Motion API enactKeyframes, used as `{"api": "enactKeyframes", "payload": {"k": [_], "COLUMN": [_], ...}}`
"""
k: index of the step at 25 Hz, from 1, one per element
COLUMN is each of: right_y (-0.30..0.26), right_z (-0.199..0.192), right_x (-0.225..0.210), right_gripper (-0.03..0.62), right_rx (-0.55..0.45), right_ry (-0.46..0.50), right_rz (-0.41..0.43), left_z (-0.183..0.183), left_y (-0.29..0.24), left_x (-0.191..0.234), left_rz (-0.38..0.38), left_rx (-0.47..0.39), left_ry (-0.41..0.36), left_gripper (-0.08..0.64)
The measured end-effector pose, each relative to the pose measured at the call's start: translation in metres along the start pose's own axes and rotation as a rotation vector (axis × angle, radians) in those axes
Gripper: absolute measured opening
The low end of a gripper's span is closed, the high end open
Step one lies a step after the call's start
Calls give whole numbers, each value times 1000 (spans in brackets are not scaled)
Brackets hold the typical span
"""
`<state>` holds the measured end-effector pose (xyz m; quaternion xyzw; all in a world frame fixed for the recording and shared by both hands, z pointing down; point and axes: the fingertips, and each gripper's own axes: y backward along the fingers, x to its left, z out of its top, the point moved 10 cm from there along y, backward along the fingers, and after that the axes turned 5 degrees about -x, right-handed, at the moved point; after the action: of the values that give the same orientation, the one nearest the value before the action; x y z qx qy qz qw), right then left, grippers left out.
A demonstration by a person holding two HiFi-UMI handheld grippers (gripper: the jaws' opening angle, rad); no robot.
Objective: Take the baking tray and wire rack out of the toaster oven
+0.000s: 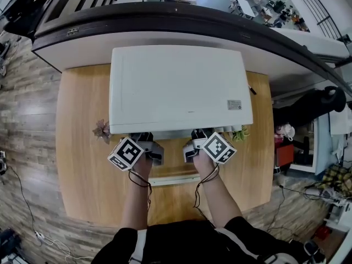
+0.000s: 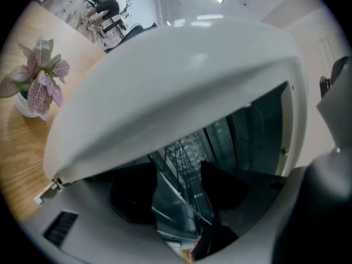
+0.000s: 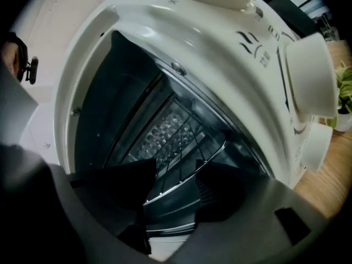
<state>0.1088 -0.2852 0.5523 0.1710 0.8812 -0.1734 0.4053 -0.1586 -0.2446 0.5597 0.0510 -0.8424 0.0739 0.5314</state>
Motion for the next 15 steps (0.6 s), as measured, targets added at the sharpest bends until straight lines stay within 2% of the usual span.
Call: {"api": "enactKeyframes", "payload": {"k": [3, 7, 8, 9, 12, 15], "right_y": [-5, -9, -10, -10, -8, -2], "right_z": [2, 3, 4, 4, 4, 3], "right_x": [-1, -5, -6, -7, -9, -11], "right_gripper": [210, 123, 95, 95, 95, 89], "right_rx": [-8, 1, 6, 11, 17, 23], "right_ry": [-22, -22, -16, -12, -18, -27], "right_rz": [-7, -29, -33, -33, -26, -17], "left_z": [1, 0, -1, -2, -4, -6], "left_y": [-6, -7, -6, -5, -2, 2], "left_x": [-1, 0, 2, 2, 2, 0], "left_rz": [-2, 26, 38, 44, 43, 57], "left_rx": [6, -5, -9, -10, -7, -2], "left_ry": [-17, -63, -69, -76, -110, -111], "left_gripper": [255, 106, 78, 64, 46, 46]}}
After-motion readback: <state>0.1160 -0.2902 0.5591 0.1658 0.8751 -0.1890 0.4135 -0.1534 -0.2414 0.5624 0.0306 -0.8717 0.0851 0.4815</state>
